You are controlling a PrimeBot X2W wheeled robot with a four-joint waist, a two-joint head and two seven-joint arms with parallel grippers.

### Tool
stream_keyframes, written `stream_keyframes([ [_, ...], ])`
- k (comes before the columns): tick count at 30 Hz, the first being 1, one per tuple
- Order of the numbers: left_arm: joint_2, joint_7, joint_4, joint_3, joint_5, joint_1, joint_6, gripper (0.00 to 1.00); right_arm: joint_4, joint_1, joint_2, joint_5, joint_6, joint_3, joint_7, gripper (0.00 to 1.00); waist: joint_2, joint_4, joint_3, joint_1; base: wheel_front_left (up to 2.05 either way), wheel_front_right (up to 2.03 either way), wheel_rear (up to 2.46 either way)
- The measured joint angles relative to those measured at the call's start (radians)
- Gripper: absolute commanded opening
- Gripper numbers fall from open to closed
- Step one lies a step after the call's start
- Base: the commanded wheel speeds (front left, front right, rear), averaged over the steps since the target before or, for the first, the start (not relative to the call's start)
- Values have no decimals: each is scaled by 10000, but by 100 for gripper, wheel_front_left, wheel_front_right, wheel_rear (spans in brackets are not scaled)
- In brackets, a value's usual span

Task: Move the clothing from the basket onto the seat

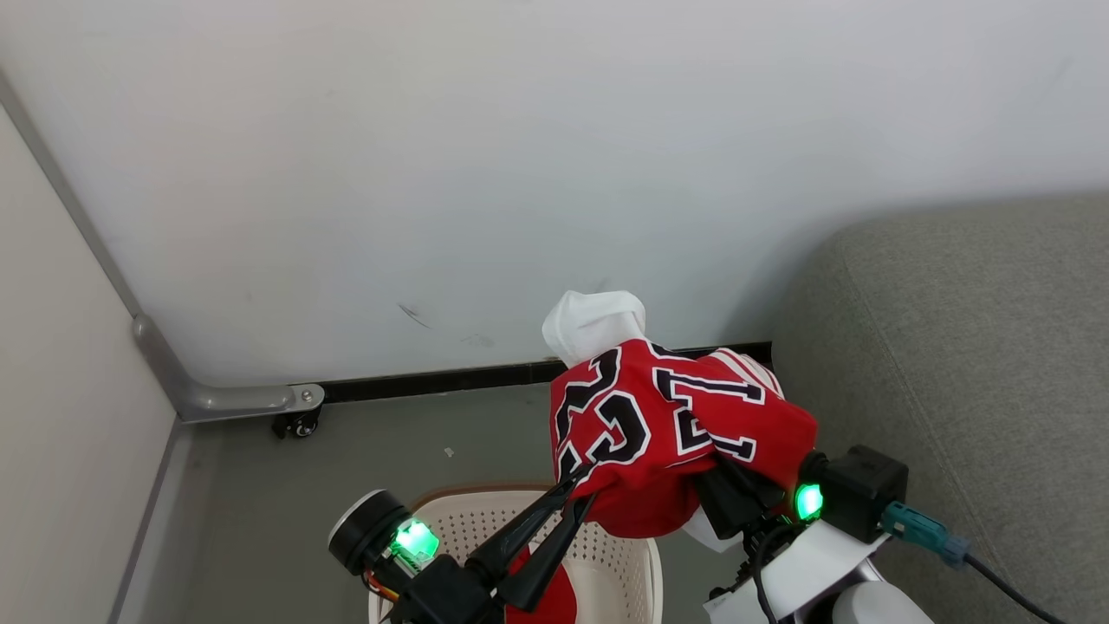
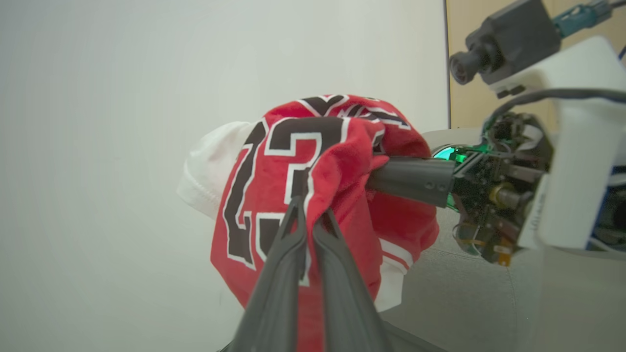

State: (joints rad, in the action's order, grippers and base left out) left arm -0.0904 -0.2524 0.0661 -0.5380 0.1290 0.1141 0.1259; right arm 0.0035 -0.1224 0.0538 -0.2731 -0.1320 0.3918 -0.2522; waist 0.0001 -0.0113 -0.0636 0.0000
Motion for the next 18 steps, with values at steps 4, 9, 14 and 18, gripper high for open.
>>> stream_keyframes([
  [4,15,0,-130,0,0,-1,0,100,-4,0,0,-2,0,25,0,0,0,5,-12,0,0,0,0],
  [9,-33,0,-334,21,-4,-42,0,100,-8,0,31,-2,8,13,0,0,0,19,-43,0,0,0,0],
  [14,-77,0,-424,-19,-65,-58,2,100,-6,1,29,0,8,-71,0,0,0,30,-73,0,0,0,0],
  [18,-150,0,-575,-119,-75,-240,2,100,-15,1,29,12,8,-261,0,0,0,27,-91,0,0,0,0],
])
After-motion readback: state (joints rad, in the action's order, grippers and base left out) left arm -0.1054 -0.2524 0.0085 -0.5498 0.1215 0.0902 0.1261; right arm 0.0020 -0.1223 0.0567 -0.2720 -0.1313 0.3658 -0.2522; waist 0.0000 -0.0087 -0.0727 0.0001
